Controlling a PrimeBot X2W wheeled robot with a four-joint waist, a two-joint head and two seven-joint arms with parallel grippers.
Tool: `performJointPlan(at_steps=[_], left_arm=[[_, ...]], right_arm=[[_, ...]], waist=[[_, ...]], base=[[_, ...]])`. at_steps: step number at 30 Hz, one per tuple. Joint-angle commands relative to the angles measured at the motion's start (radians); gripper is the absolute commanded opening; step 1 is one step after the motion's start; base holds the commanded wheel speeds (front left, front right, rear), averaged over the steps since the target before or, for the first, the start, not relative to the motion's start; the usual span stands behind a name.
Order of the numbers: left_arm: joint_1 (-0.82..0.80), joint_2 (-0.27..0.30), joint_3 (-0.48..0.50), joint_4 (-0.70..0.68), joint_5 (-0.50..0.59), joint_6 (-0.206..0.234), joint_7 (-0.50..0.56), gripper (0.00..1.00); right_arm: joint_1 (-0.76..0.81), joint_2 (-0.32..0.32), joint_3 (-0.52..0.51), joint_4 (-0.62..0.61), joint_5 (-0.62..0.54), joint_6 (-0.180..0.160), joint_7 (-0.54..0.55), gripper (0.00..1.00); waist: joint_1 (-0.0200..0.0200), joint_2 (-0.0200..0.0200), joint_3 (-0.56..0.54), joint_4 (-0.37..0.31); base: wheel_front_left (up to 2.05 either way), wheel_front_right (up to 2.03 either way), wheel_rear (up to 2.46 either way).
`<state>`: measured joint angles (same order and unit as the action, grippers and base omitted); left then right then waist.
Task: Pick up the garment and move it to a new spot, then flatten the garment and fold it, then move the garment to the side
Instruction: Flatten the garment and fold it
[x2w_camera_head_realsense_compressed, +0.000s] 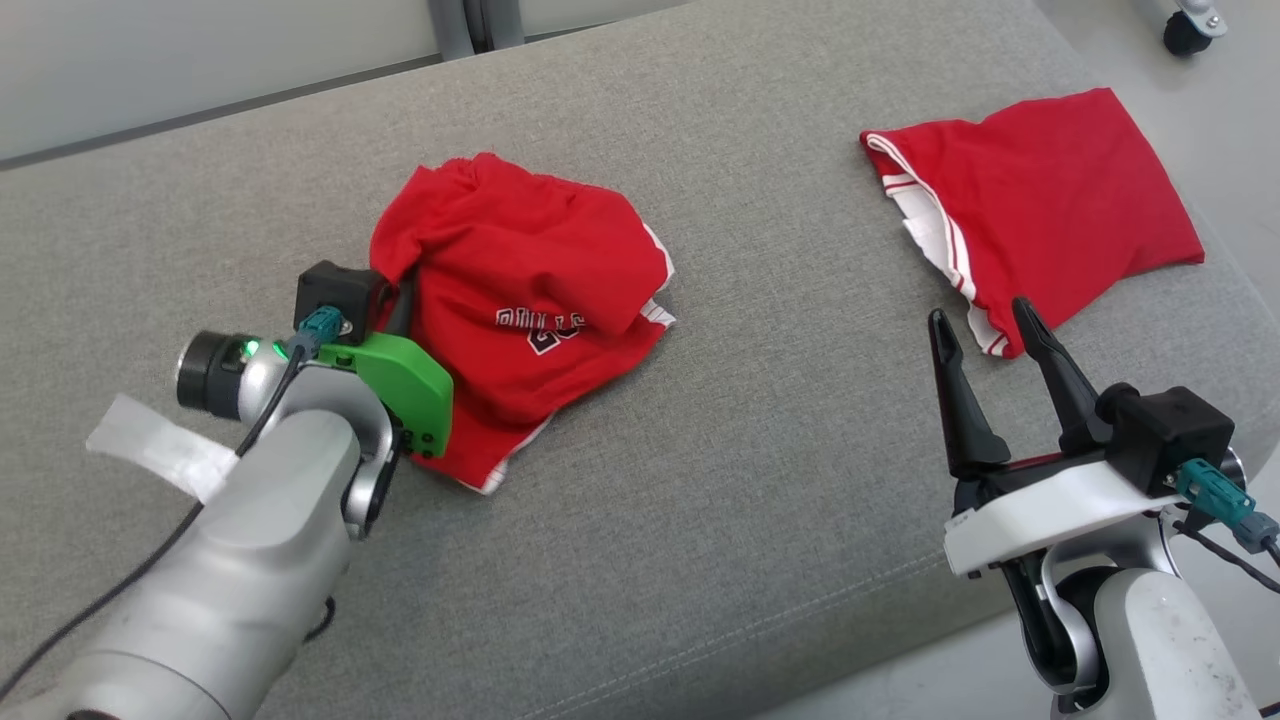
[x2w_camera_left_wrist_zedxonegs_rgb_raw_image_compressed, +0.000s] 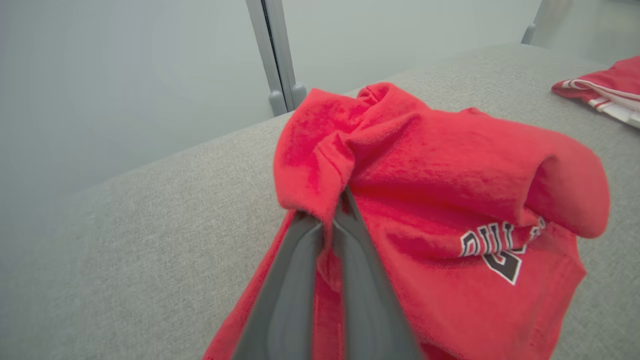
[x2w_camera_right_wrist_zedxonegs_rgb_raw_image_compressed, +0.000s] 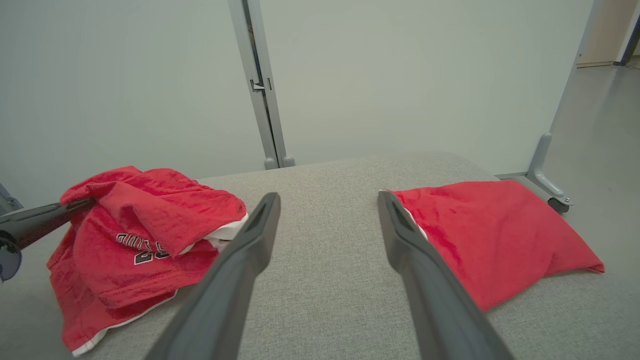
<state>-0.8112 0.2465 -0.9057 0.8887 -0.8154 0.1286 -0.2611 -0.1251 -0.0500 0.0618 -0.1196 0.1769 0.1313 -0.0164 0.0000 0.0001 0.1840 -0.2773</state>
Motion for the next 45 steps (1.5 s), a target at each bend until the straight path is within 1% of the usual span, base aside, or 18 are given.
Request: performJointPlan(at_steps=[1,5,6,8,10,11,12,13,15,18,22,24,25,27,29,32,36,45], left_arm=[[-0.043,0.019,-0.026,0.013,0.044,0.003,-0.004,0.00],[-0.176,0.049,-0.140,0.049,0.189,-0.014,0.024,0.00],[-0.239,0.051,-0.204,0.068,0.268,-0.023,0.032,0.00],[-0.285,0.036,-0.248,0.084,0.312,-0.032,0.033,0.00],[-0.318,0.020,-0.263,0.105,0.335,-0.029,0.028,0.00],[-0.323,0.012,-0.260,0.121,0.330,-0.028,0.027,0.27],[-0.324,0.006,-0.256,0.139,0.324,-0.028,0.028,0.47],[-0.325,0.001,-0.250,0.157,0.318,-0.025,0.028,1.00],[-0.310,-0.022,-0.216,0.205,0.277,-0.014,0.025,1.00],[-0.291,-0.024,-0.166,0.244,0.222,-0.001,0.020,1.00],[-0.234,-0.055,-0.069,0.254,0.119,0.007,0.008,1.00],[-0.186,-0.081,-0.011,0.242,0.048,-0.011,0.003,1.00],[-0.186,-0.081,-0.011,0.242,0.048,-0.011,0.003,1.00],[-0.119,-0.101,0.052,0.227,-0.020,-0.014,0.000,1.00],[-0.092,-0.114,0.068,0.220,-0.040,-0.021,-0.002,1.00],[-0.022,-0.149,0.093,0.198,-0.086,-0.053,-0.003,1.00],[0.032,-0.168,0.110,0.200,-0.130,-0.084,0.010,1.00],[0.049,-0.190,0.146,0.219,-0.214,-0.109,0.028,1.00]], right_arm=[[-0.008,-0.001,0.001,0.000,0.004,-0.001,-0.006,1.00],[-0.018,-0.001,0.005,0.003,0.008,-0.001,-0.006,1.00],[-0.021,-0.001,0.007,0.005,0.011,-0.001,-0.008,1.00],[-0.024,-0.001,0.010,0.009,0.014,-0.001,-0.012,1.00],[-0.028,-0.001,0.013,0.013,0.018,-0.001,-0.014,1.00],[-0.030,-0.001,0.015,0.015,0.018,-0.001,-0.017,1.00],[-0.033,-0.001,0.014,0.017,0.021,-0.001,-0.020,1.00],[-0.036,-0.001,0.014,0.018,0.022,-0.001,-0.022,1.00],[-0.041,-0.001,0.006,0.020,0.022,-0.001,-0.025,1.00],[-0.040,-0.001,-0.006,0.023,0.016,-0.001,-0.030,1.00],[-0.028,-0.001,-0.016,0.029,0.011,-0.001,-0.031,1.00],[-0.023,-0.001,-0.019,0.032,0.010,-0.001,-0.030,1.00],[-0.023,-0.001,-0.019,0.032,0.010,-0.001,-0.030,1.00],[-0.018,-0.001,-0.016,0.032,0.007,-0.001,-0.025,1.00],[-0.017,-0.001,-0.014,0.031,0.007,-0.001,-0.023,1.00],[-0.017,-0.001,-0.006,0.029,0.006,-0.001,-0.016,1.00],[-0.028,-0.001,0.016,0.033,0.013,-0.001,-0.011,1.00],[-0.022,-0.001,0.016,0.034,0.006,-0.001,-0.011,1.00]], waist=[[0.0000,-0.0001,0.010,-0.009],[0.0000,-0.0001,0.032,-0.030],[0.0000,-0.0001,0.044,-0.042],[0.0000,-0.0001,0.054,-0.053],[0.0000,-0.0001,0.063,-0.063],[0.0000,-0.0001,0.068,-0.067],[0.0000,-0.0001,0.072,-0.070],[0.0000,-0.0001,0.076,-0.072],[0.0000,-0.0001,0.085,-0.070],[0.0000,-0.0001,0.087,-0.052],[0.0000,-0.0001,0.072,-0.011],[0.0000,-0.0001,0.062,0.011],[0.0000,-0.0001,0.062,0.011],[0.0000,-0.0001,0.043,0.039],[0.0000,-0.0001,0.038,0.046],[0.0000,-0.0001,0.027,0.057],[0.0000,-0.0001,0.019,0.037],[0.0000,-0.0001,0.038,-0.061]], base=[[0.00,0.00,0.00],[0.00,0.00,0.00],[0.00,0.00,0.00],[0.00,0.00,0.00],[0.00,0.00,0.00],[0.00,0.00,0.00],[0.00,0.00,0.00],[0.00,0.00,0.00],[0.00,0.00,0.00],[0.00,0.00,0.00],[0.00,0.00,0.00],[0.00,0.00,0.00],[0.00,0.00,0.00],[0.00,0.00,0.00],[0.00,0.00,0.00],[0.00,0.00,0.00],[0.00,0.00,0.00],[0.00,0.00,0.00]])
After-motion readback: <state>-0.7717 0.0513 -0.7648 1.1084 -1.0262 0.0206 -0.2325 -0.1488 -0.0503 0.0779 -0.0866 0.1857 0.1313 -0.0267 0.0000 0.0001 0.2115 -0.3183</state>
